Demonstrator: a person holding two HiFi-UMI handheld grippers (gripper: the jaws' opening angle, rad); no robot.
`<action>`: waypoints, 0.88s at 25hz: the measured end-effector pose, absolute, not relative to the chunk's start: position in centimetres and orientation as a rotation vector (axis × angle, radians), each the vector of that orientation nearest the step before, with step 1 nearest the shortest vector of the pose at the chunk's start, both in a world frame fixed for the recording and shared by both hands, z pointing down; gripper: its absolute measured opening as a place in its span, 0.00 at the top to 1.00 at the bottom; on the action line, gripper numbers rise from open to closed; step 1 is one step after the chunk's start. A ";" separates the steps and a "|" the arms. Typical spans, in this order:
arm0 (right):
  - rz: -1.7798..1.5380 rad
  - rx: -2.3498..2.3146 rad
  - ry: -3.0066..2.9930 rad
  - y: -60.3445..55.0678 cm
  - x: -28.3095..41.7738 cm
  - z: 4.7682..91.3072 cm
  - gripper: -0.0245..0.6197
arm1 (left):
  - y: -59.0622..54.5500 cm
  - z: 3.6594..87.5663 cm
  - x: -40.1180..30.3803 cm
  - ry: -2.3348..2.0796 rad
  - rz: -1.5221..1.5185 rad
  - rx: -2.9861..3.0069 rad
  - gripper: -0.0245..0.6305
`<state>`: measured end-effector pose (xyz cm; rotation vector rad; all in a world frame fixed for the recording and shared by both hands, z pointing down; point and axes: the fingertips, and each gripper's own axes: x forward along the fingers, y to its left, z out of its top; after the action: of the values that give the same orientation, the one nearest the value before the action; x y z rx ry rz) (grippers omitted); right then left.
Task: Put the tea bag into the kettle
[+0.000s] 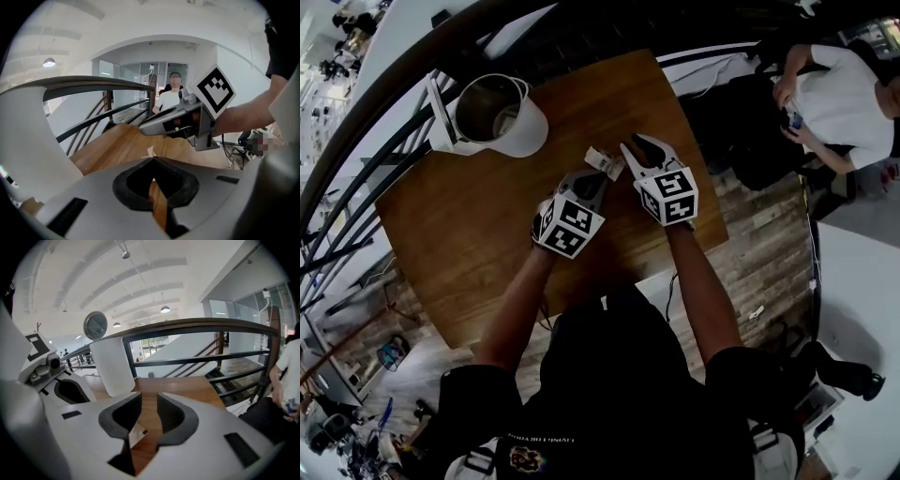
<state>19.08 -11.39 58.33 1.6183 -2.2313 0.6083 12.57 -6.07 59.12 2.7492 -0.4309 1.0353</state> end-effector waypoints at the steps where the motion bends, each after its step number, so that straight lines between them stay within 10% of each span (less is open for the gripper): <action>1: 0.614 1.602 -2.234 -11.5 18.8 58.4 0.79 | -5.9 59.1 12.4 -0.427 1.036 2.751 0.96; 22: 0.844 0.894 -2.266 -8.3 11.9 62.9 0.80 | -2.3 59.6 9.8 -0.290 1.090 2.804 0.96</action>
<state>11.94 -8.26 62.95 0.8935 -2.2663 0.8437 9.83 -2.35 59.58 2.8043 -0.2896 1.0898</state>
